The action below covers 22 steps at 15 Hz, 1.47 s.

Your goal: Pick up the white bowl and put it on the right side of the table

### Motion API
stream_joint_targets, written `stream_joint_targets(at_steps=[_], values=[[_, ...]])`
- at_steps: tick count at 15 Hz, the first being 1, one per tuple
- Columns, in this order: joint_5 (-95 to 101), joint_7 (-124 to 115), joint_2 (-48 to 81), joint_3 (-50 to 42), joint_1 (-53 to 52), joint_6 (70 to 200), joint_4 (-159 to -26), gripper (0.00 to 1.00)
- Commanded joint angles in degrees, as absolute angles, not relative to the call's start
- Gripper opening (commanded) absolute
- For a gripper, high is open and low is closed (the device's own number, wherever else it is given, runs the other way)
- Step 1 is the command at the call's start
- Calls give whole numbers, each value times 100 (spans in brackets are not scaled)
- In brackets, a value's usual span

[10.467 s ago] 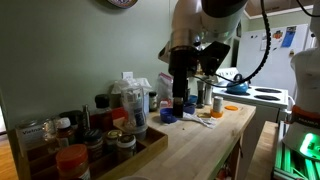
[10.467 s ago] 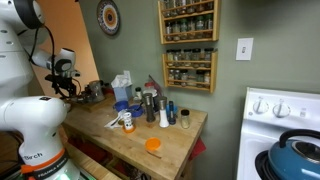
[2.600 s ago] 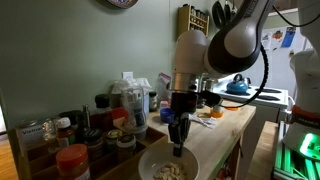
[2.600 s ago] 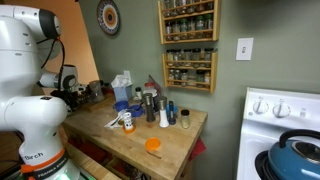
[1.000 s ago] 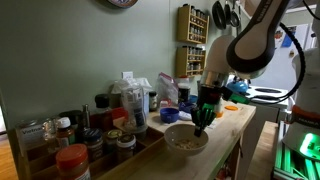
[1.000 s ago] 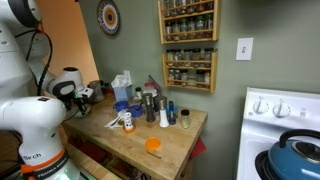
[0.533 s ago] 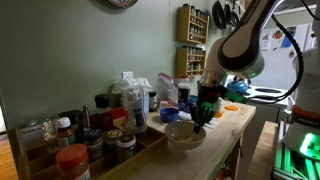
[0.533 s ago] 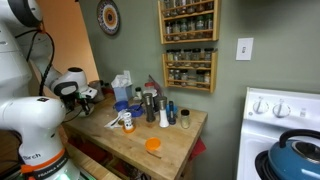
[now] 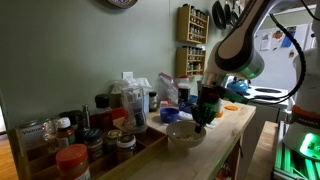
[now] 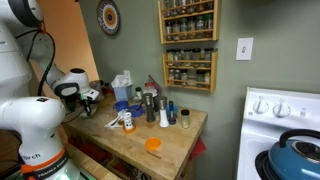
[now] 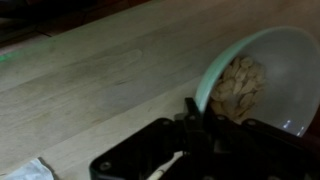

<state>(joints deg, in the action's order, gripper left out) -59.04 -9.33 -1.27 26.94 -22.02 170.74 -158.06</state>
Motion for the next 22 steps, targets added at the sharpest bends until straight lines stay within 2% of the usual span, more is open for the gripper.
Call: stream_joint_targets(at_steps=[1,6,12,13,14,15,22], values=[[-5731,-1065,-22,2665,-2122,17157,-15806,2],[-4781,-1843,211,2262,-2101,17351,-15835,2],[-7068,-959,-239,2237,-2152,18039,-15714,2],[-6483,-1232,37,2197,-2112,17982,-15691,7],[-6719,-1096,-22,2197,-2112,17995,-15678,7],[-6822,-1051,-66,2198,-2112,17995,-15672,2],[-6793,-1128,444,2216,-2140,18207,-15219,2]])
